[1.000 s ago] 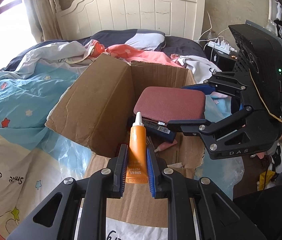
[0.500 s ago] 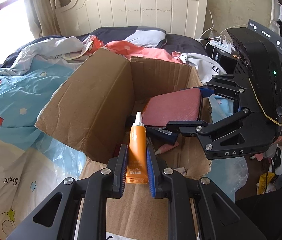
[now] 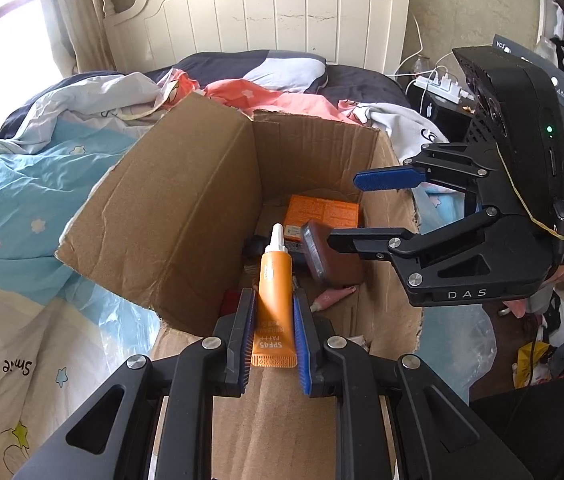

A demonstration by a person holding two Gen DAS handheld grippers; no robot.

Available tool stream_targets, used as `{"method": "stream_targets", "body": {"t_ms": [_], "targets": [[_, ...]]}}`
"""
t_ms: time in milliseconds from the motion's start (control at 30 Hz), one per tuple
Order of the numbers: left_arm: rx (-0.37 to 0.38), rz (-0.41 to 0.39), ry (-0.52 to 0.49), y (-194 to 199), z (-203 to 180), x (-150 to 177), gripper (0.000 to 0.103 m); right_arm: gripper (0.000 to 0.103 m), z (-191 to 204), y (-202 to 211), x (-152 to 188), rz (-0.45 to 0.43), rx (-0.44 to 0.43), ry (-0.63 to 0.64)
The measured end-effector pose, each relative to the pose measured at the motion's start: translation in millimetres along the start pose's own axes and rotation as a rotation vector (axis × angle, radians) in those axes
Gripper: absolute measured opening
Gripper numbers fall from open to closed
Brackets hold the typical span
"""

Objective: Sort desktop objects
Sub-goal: 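Open both tools to drop the red case and orange tube into the box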

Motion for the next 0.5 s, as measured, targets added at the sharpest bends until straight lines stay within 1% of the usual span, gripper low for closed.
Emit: {"method": "stream_targets", "body": {"t_ms": [200,300,500], "targets": [[0.002,0.004,-0.001,-1.9,-0.9,-0.1,0.018,0.057,5.9,-4.9,4.8,0.017,0.018,0.027],[0.002,0.008,-0.003,-3.7,-1.0,0.3,0.018,0.059,5.1,-7.5,6.9,0.020,0.022,0.027],[0.004,0.007,-0.005,-4.4,-2.2,0.4,0.018,0.059,1.6,-8.3,9.4,0.021,0.024,0.010]]}}
Point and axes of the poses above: each gripper's, at about its wrist camera, not at the fingertips, and y roughly against the way its jaws point, z to its left, x to its underside, the point moved 10 cm from there along -y, roughly the way its jaws point, and after that the axes turned 15 degrees about z, right-handed, at the moved point
